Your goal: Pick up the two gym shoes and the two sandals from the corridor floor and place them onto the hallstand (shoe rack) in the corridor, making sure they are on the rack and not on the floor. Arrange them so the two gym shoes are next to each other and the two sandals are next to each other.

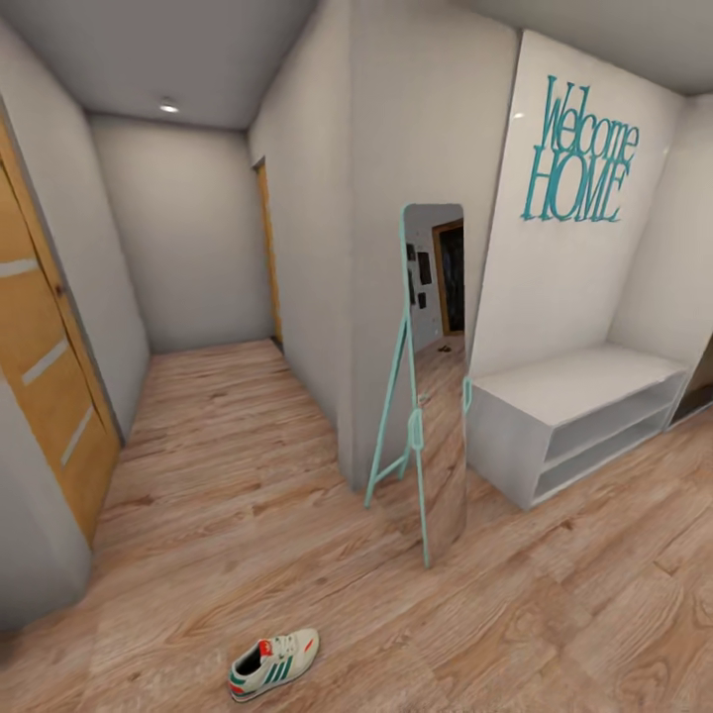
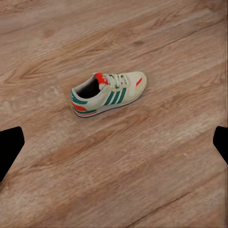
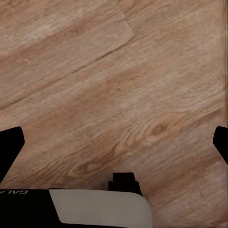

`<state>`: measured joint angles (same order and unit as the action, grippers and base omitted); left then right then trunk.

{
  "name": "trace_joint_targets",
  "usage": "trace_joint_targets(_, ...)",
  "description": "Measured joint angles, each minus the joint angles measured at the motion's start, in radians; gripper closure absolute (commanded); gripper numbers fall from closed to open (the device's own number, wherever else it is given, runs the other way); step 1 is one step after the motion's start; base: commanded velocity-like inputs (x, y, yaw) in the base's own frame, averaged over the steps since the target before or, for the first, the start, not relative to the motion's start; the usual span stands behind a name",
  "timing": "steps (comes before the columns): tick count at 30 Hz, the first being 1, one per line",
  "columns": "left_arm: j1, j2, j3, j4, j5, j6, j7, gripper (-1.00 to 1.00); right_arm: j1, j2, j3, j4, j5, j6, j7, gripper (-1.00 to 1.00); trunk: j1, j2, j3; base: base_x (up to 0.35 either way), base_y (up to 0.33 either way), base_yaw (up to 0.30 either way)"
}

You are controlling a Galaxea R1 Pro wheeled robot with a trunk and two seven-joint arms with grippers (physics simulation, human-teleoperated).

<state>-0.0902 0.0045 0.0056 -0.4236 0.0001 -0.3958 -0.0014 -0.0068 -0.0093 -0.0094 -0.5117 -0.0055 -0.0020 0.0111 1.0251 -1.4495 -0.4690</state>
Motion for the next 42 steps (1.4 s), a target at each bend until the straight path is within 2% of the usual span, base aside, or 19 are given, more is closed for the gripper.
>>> trace_joint_targets(10, 0.000, 0.000, 0.001, 0.000, 0.001, 0.000, 0.000, -1.00, 0.000, 0.001, 0.000, 0.001, 0.000, 0.000, 0.000, -1.00, 0.000, 0.000, 0.000, 0.000, 0.027, -0.300)
trace_joint_targets(25, 0.000, 0.000, 0.001, 0.000, 0.002, 0.000, 0.000, -1.00, 0.000, 0.002, 0.001, 0.001, 0.000, 0.000, 0.000, -1.00, 0.000, 0.000, 0.000, 0.000, 0.247, -0.300)
trace_joint_targets(42, 0.000, 0.000, 0.000, 0.000, 0.002, 0.000, 0.000, -1.00, 0.000, 0.003, 0.001, 0.001, 0.000, 0.000, 0.000, -1.00, 0.000, 0.000, 0.000, 0.000, 0.019, -0.300)
